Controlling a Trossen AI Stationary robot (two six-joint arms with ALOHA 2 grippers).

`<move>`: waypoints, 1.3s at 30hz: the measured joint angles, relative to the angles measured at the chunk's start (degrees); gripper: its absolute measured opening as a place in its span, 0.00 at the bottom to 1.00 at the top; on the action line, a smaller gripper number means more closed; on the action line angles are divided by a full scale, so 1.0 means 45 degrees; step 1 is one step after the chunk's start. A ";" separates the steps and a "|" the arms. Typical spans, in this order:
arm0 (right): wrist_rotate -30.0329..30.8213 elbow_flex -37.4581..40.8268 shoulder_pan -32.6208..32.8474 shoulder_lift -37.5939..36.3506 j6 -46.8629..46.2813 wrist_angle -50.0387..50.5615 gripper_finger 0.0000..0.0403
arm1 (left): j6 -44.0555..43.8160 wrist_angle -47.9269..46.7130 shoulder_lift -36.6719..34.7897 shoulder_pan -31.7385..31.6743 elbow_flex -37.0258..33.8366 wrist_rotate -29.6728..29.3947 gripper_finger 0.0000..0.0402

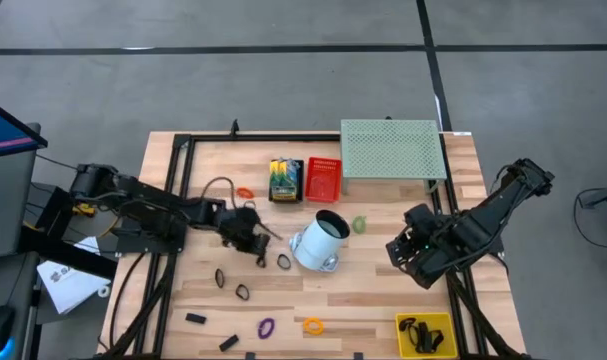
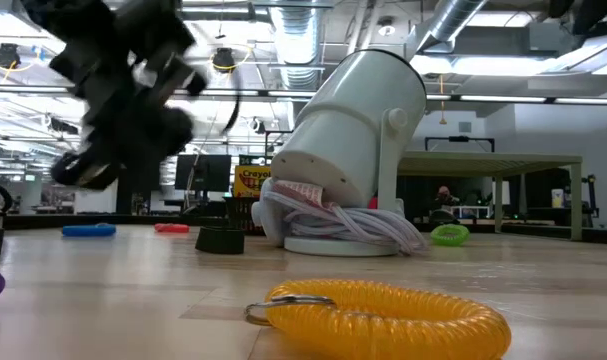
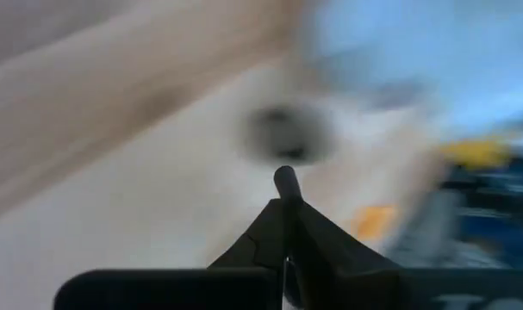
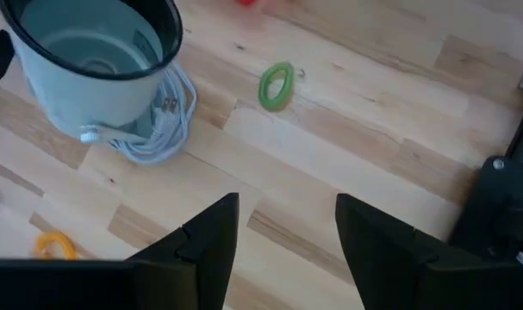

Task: Pick & Place Office Desk Supplies
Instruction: Put the black rubber band into the yellow bin

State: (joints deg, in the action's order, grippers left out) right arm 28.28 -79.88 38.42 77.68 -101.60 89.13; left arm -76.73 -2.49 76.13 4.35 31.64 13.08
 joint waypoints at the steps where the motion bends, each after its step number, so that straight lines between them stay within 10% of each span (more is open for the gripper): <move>1: 0.0290 0.0000 0.0004 -0.0084 -0.0080 -0.0071 0.47 | 0.0002 0.0914 -0.0376 -0.0221 0.0000 0.0001 0.01; 8: 0.4235 0.0000 -0.0298 -0.1814 -0.0730 -0.2157 0.47 | -0.0139 0.7822 -0.1805 -0.1945 0.0076 -0.1574 0.01; 14: 0.6444 0.0176 -0.0759 -0.3413 0.0642 -0.4911 0.47 | 0.0308 0.8319 -0.1458 -0.2874 0.1950 -0.2391 0.00; 39: 0.2683 0.1465 -0.4612 -0.2307 0.7717 -1.4395 0.54 | 0.1652 0.8302 0.3281 -0.2886 0.8326 -0.1422 0.01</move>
State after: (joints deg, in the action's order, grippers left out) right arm 40.36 -73.29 17.66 67.29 -66.88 24.35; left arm -69.29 34.87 90.89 -8.64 69.10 6.68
